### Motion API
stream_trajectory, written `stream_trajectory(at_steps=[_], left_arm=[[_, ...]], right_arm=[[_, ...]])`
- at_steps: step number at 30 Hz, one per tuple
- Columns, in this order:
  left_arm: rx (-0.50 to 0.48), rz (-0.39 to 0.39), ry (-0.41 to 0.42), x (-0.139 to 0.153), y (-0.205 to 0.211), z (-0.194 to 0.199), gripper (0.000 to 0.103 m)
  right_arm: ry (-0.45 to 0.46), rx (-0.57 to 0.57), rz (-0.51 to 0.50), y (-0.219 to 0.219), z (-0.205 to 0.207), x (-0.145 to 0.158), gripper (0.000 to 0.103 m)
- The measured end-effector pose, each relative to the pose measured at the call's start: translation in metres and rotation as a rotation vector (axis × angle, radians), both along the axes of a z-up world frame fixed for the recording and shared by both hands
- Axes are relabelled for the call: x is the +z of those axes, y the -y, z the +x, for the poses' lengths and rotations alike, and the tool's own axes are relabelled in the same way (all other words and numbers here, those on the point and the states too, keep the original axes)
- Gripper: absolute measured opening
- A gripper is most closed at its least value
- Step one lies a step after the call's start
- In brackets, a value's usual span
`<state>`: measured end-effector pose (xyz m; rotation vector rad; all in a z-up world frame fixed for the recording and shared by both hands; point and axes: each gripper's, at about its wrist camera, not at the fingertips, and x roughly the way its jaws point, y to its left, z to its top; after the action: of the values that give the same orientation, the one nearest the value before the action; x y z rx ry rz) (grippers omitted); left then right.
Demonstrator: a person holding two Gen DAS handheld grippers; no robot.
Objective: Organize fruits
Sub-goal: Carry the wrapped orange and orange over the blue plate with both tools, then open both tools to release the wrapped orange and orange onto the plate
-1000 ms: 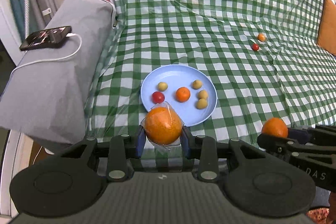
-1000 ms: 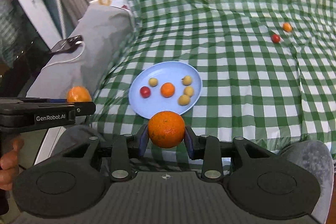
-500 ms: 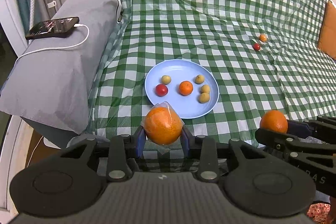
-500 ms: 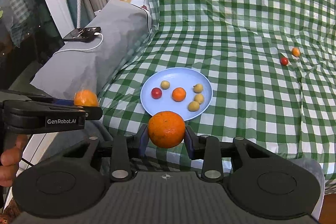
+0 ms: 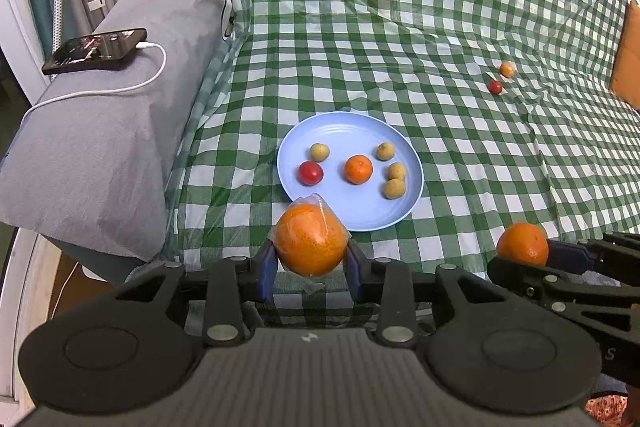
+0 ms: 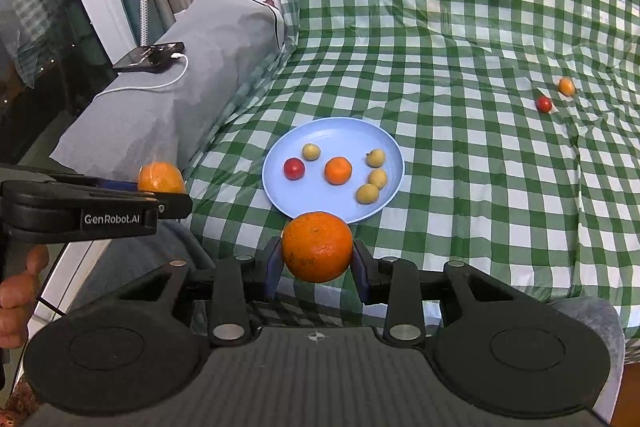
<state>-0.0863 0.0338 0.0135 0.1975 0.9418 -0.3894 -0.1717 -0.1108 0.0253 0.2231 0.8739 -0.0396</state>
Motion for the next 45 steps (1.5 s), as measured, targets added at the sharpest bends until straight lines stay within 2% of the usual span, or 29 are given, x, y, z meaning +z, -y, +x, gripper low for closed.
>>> stream_trajectory(at_steps=[9,16,28,41,42,43,44,45], left_arm=[[-0.003,0.026,-0.029,-0.012,0.014,0.029,0.039],[0.002,0.052,-0.046,-0.026,0.027,0.064,0.039],[-0.048,0.088,-0.098,-0.070,0.064,0.131,0.039],[-0.106,0.123,-0.127,-0.120,0.096,0.181,0.039],[-0.108,0.126,-0.128,-0.122,0.098,0.184,0.041],[-0.114,0.122,-0.128,-0.122,0.098,0.186,0.054],[-0.120,0.118,-0.122,-0.121,0.098,0.187,0.061],[-0.108,0.129,-0.094,-0.119,0.098,0.187,0.073]], right_arm=[[-0.039,-0.016,0.012,0.013,0.023,-0.014,0.038],[-0.058,-0.031,0.015,0.025,0.056,-0.032,0.038],[-0.078,-0.042,-0.019,0.043,0.123,-0.074,0.038],[-0.103,0.026,-0.085,0.052,0.179,-0.113,0.038],[-0.106,0.033,-0.087,0.052,0.182,-0.115,0.038],[-0.107,0.043,-0.089,0.052,0.185,-0.117,0.039],[-0.105,0.050,-0.092,0.052,0.189,-0.117,0.039],[-0.099,0.056,-0.096,0.051,0.191,-0.117,0.040]])
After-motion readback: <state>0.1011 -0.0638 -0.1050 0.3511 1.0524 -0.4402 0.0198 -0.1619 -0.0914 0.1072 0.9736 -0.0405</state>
